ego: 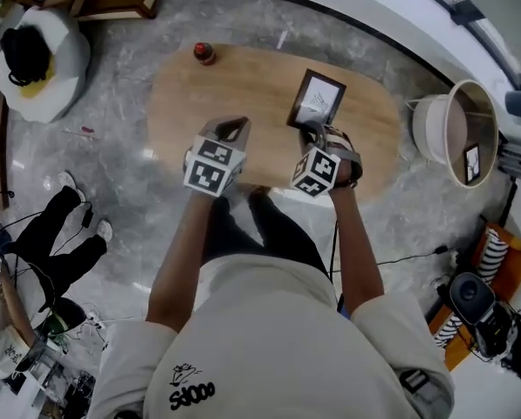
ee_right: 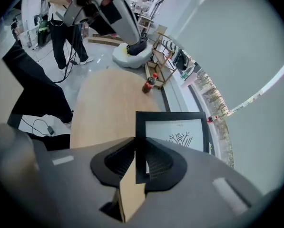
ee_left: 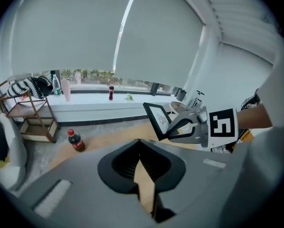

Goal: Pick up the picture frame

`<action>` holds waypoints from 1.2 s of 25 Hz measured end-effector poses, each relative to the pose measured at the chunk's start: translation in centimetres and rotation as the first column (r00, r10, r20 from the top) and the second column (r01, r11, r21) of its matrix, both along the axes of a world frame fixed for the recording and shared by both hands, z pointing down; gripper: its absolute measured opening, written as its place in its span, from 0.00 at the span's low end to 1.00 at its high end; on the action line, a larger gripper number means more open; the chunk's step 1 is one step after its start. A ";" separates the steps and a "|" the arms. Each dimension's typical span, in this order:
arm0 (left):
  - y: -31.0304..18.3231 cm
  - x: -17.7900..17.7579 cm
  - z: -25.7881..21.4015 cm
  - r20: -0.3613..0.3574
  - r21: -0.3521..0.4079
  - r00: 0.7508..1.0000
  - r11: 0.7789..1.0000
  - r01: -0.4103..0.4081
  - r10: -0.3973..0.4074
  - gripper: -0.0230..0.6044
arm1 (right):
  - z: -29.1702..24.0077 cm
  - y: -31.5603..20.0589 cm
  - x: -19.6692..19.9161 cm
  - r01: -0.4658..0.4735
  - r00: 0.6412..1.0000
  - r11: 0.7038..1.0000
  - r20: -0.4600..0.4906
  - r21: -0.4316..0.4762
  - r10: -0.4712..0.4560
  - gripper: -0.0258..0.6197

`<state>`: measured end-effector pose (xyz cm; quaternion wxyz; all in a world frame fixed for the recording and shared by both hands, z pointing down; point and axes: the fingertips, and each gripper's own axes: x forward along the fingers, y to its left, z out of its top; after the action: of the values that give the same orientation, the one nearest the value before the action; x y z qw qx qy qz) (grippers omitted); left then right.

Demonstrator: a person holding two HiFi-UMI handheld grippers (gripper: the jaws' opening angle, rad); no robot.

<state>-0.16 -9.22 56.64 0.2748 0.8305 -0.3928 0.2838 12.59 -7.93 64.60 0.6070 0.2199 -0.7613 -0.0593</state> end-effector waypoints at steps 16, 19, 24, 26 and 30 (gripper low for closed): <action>-4.2 4.5 -16.6 0.035 0.332 0.995 0.938 -0.095 0.088 0.06 | -19.8 -4.9 3.4 -0.183 0.966 0.942 0.230 0.280 0.119 0.15; -4.5 4.3 -19.4 0.052 0.390 0.995 0.915 -0.103 0.090 0.06 | -23.3 -5.3 3.0 -0.219 0.947 0.924 0.297 0.315 0.124 0.15; -4.1 3.5 -23.8 0.074 0.494 0.994 0.863 -0.102 0.075 0.06 | -28.1 -5.1 2.5 -0.264 0.916 0.894 0.385 0.363 0.114 0.15; -3.8 3.1 -25.1 0.081 0.524 0.994 0.845 -0.103 0.070 0.06 | -30.1 -5.1 2.4 -0.282 0.904 0.880 0.414 0.383 0.109 0.15; -3.2 2.5 -27.5 0.078 0.577 0.994 0.810 -0.104 0.072 0.06 | -33.5 -5.0 2.3 -0.313 0.883 0.850 0.460 0.423 0.096 0.15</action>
<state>2.30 -12.40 29.14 -0.0153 0.8841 -0.4290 0.1845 14.92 -12.90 31.07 0.3556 0.4542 -0.8060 -0.1328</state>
